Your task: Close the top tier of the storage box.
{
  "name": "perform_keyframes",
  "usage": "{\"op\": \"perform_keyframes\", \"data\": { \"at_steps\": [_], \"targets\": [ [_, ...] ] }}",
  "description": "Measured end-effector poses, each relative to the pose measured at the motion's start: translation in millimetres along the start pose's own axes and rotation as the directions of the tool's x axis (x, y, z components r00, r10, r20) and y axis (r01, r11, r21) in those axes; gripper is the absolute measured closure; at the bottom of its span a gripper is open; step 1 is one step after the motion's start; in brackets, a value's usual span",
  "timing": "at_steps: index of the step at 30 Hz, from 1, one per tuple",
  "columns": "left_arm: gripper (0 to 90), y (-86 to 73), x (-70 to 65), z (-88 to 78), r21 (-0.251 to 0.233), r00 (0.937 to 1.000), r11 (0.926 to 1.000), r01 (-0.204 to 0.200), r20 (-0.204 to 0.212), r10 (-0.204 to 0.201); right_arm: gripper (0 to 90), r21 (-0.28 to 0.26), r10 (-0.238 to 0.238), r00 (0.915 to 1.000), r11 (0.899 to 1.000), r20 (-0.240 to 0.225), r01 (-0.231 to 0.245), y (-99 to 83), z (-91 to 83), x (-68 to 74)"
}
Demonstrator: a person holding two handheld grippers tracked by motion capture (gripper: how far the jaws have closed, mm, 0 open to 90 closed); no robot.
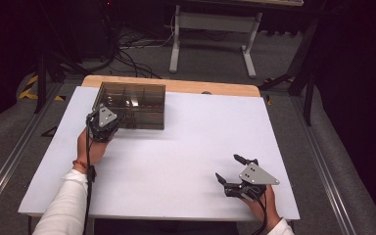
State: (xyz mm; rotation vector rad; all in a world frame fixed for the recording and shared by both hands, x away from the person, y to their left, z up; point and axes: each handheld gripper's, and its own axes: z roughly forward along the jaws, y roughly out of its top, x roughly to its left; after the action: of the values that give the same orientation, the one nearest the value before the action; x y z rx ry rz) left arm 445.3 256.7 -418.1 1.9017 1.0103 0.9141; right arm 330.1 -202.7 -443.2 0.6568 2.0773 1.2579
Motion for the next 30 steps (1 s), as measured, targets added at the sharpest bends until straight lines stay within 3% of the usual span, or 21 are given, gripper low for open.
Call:
{"op": "perform_keyframes", "data": {
  "at_steps": [23, 30],
  "targets": [
    [89.4, 4.1, 1.6, 3.3, 0.014, 0.9998, 0.9997, -0.02, -0.006, 0.02, 15.1, 0.006, 0.003, 1.0, 1.0, -0.001, -0.003, -1.2, 0.3, -1.3],
    [88.7, 7.0, -2.2, -3.7, -0.014, 0.9996, 0.9995, -0.028, -0.001, 0.028, 15.1, 0.005, 0.003, 1.0, 1.0, 0.001, -0.003, -1.1, -0.4, -1.0]
  ]
}}
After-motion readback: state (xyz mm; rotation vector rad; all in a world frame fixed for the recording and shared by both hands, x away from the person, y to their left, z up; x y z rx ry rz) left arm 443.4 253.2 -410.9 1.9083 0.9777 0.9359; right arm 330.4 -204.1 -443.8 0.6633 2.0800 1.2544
